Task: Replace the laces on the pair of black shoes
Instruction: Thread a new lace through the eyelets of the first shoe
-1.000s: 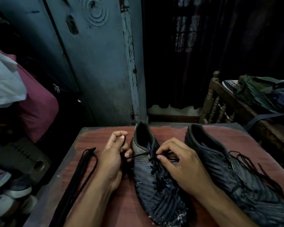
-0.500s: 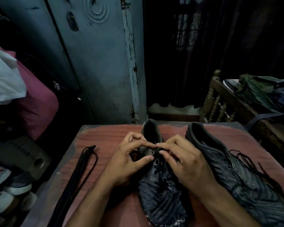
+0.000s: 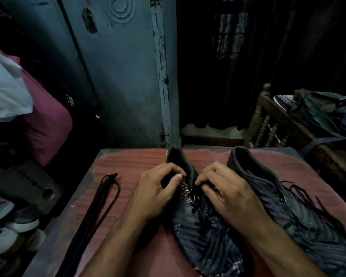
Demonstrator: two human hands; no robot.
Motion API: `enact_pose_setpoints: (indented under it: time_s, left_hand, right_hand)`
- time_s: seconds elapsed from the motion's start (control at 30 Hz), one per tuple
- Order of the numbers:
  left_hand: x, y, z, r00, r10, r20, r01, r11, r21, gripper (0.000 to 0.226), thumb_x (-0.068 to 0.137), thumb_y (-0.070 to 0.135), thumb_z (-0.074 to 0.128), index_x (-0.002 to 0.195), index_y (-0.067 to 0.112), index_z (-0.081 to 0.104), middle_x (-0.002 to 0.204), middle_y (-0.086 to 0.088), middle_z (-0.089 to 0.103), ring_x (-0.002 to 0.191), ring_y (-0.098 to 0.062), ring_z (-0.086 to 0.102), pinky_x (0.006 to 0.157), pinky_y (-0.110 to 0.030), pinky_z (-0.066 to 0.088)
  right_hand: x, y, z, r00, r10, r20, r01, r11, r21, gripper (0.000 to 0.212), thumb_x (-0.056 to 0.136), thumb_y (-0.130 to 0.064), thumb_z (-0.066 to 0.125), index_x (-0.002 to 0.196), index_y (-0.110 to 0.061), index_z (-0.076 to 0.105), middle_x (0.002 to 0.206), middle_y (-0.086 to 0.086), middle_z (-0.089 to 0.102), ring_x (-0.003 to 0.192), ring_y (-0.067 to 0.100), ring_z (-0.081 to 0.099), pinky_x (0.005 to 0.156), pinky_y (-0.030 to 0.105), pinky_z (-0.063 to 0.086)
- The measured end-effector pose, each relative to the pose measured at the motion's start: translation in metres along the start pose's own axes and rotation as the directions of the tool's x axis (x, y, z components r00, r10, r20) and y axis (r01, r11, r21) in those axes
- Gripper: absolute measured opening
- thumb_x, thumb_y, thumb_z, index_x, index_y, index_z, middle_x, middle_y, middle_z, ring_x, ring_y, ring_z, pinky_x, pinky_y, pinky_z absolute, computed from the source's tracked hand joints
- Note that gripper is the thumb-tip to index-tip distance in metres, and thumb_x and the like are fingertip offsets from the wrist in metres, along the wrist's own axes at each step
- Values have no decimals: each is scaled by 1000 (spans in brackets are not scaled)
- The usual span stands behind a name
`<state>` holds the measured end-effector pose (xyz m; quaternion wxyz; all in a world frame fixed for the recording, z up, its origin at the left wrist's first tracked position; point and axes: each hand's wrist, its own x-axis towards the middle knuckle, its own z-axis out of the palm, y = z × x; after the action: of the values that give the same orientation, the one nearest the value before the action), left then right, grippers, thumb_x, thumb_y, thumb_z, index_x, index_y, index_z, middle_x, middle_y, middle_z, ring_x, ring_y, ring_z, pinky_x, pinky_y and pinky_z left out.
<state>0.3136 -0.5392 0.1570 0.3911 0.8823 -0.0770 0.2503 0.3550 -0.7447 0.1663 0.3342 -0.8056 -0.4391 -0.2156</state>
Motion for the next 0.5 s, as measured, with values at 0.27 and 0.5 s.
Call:
enact_pose_setpoints:
  time_s: [0.27,0.5]
  left_hand:
    - [3,1,-3,993,-49,112,47,999,19,24,82,22,48,80,32,70,79,8,65,78,-7,62,71,-19,43]
    - [3,3,-6,979,-156,129,147,986,82,15,82,30,61,84,39,72,78,22,69,71,-4,63,66,-27,50]
  right_hand:
    - [-1,-2,6,988,155,-17,-150,973,173,21,88,0,72,91,-20,66,96,-12,59,93,9,62,75,26,53]
    - [0,2,4,990,131,44,-137,977,166,25,82,4,73,87,-19,65,95,-11,66,91,9,66,77,29,54]
